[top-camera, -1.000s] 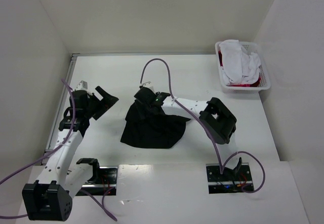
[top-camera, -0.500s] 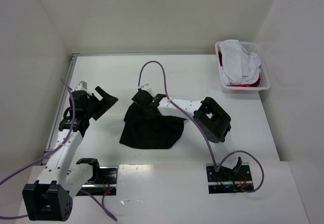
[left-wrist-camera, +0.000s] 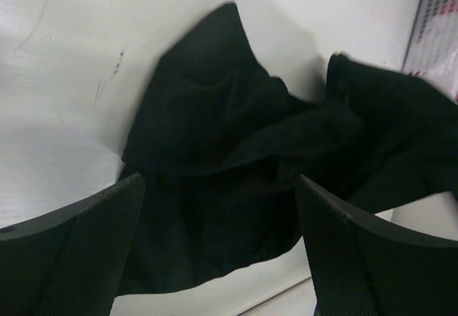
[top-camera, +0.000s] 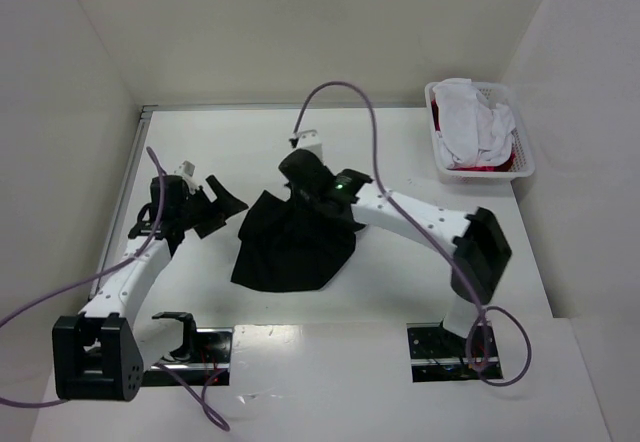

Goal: Fold and stack the t-shirts
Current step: Flatten out the tshirt

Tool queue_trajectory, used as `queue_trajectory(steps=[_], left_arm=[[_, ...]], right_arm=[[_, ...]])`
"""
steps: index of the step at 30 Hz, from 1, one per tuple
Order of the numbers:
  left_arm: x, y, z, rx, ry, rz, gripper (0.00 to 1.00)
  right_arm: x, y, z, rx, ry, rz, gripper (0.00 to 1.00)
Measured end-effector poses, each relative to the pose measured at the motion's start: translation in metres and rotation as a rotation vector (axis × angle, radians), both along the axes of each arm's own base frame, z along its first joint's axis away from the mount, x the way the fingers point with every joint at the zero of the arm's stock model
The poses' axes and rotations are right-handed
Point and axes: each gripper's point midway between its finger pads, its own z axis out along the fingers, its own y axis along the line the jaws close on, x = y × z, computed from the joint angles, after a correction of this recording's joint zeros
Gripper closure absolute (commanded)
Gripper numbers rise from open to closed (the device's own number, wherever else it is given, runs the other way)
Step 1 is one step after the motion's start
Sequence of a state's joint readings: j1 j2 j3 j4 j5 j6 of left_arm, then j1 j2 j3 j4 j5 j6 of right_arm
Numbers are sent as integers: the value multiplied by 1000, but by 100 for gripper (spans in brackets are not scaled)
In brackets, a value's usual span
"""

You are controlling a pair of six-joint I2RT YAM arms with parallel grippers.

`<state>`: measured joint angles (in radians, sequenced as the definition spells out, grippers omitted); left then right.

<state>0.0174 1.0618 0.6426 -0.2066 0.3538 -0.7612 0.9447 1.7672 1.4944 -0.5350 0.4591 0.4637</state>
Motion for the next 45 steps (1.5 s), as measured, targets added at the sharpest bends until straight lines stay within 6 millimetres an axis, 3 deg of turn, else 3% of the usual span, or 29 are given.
queue_trajectory(steps=[3, 5, 7, 9, 12, 15, 17, 20, 21, 27, 35, 40, 45], left_arm=[[0, -5, -14, -7, 41, -50, 9], [-1, -9, -26, -14, 78, -80, 10], [-1, -11, -34, -26, 106, -98, 14], [0, -15, -42, -32, 129, -115, 14], [2, -20, -50, -26, 151, -143, 15], [5, -23, -55, -19, 163, -158, 15], [5, -22, -56, -12, 165, -154, 15], [7, -19, -57, 3, 163, -140, 15], [7, -19, -57, 6, 163, -136, 15], [9, -14, -60, 26, 167, -117, 18], [11, -10, -63, 49, 172, -95, 18], [11, -8, -63, 58, 172, -86, 18], [11, -8, -63, 59, 172, -85, 18]], right_arm=[[-1, -19, 55, 130, -75, -29, 75], [0, -35, 76, 190, -106, -54, 75], [2, -47, 82, 222, -120, -80, 79], [1, -54, 70, 215, -102, -97, 83], [-8, -59, 36, 172, -39, -98, 85], [-17, -64, 10, 145, 18, -94, 64], [-20, -62, 6, 152, 39, -77, 44], [-20, -49, 3, 182, 51, -35, 22], [-19, -43, 0, 187, 63, -19, 20], [-1, -5, -27, 163, 109, 54, 18], [16, 18, -67, 60, 126, 89, 18], [21, 21, -81, 4, 125, 95, 30], [34, 31, -83, -23, 97, 93, 52]])
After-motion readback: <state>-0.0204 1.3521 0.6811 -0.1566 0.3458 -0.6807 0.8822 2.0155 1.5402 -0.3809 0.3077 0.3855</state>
